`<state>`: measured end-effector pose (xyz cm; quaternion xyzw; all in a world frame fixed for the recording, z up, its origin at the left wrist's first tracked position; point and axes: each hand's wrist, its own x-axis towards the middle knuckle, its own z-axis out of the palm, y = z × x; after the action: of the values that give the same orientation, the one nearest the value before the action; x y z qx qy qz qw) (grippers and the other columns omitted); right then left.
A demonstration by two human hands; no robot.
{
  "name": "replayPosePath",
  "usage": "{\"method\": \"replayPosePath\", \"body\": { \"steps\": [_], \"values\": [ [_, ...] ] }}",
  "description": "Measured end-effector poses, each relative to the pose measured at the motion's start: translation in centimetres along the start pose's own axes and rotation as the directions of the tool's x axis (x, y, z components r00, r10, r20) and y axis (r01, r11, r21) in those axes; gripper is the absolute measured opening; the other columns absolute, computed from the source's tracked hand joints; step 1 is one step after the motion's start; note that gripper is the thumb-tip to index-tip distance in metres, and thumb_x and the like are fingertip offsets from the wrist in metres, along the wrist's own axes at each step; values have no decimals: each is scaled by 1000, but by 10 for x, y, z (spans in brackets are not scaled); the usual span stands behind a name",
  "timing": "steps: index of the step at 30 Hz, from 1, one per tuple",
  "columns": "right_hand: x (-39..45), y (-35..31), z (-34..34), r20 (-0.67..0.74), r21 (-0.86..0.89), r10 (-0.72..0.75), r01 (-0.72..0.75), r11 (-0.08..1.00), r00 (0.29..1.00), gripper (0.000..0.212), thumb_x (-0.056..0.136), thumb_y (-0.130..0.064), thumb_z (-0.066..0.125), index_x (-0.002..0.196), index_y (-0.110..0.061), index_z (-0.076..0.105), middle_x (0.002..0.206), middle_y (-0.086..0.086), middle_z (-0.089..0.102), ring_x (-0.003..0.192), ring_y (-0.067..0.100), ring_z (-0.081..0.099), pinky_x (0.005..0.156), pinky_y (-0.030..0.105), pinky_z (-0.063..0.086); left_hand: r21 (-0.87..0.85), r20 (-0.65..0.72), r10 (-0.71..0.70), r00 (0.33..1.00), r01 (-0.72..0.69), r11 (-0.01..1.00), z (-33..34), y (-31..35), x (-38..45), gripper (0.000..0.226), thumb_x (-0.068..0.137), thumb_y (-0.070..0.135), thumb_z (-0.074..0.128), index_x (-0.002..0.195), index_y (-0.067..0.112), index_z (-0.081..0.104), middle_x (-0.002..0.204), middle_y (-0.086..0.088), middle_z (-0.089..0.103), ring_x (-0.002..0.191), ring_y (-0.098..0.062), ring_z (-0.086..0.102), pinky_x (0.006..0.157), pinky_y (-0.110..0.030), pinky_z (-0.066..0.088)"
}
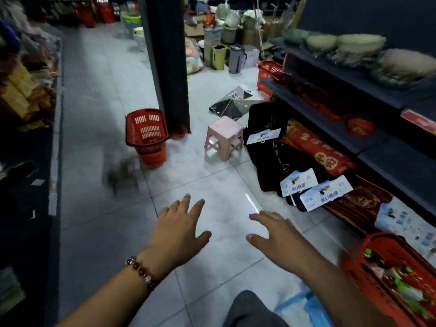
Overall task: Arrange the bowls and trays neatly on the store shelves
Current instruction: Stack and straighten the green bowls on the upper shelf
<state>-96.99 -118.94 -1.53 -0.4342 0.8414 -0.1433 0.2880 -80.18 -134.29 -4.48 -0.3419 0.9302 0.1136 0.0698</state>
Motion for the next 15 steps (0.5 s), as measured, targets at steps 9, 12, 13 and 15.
{"method": "replayPosePath", "body": {
  "steps": [9, 12, 13, 15],
  "values": [
    [205, 60, -77, -29, 63, 142, -140, 988, 989, 52, 93, -41, 55, 141, -29, 41, 152, -6, 32, 142, 12, 23, 118, 39, 15, 62, -15, 64, 998, -63, 996, -28, -9, 232, 79, 89, 62, 45, 153, 30, 11, 162, -10, 8, 146, -32, 16, 117, -44, 17],
    [292, 83, -114, -9, 44, 146, -145, 988, 989, 52, 94, -42, 53, 143, -30, 39, 153, -7, 30, 142, 14, 21, 117, 34, 13, 107, -3, 80, 997, -79, 991, -36, -2, 333, 80, 89, 62, 45, 153, 29, 11, 161, -12, 8, 145, -32, 16, 117, -45, 17],
    [321, 88, -130, -2, 30, 137, -137, 990, 991, 52, 94, -42, 52, 143, -30, 38, 153, -8, 31, 142, 14, 22, 117, 33, 13, 128, 8, 80, 997, -81, 989, -42, 1, 366, 80, 89, 62, 44, 153, 29, 10, 161, -12, 8, 145, -32, 16, 117, -45, 17],
    [374, 98, -166, 10, 0, 136, -136, 991, 991, 52, 94, -42, 52, 143, -29, 38, 153, -7, 32, 141, 15, 24, 117, 36, 14, 154, 34, 89, 995, -93, 984, -58, 4, 427, 80, 89, 61, 43, 153, 29, 9, 161, -13, 6, 145, -33, 15, 117, -46, 16]
  ]
}}
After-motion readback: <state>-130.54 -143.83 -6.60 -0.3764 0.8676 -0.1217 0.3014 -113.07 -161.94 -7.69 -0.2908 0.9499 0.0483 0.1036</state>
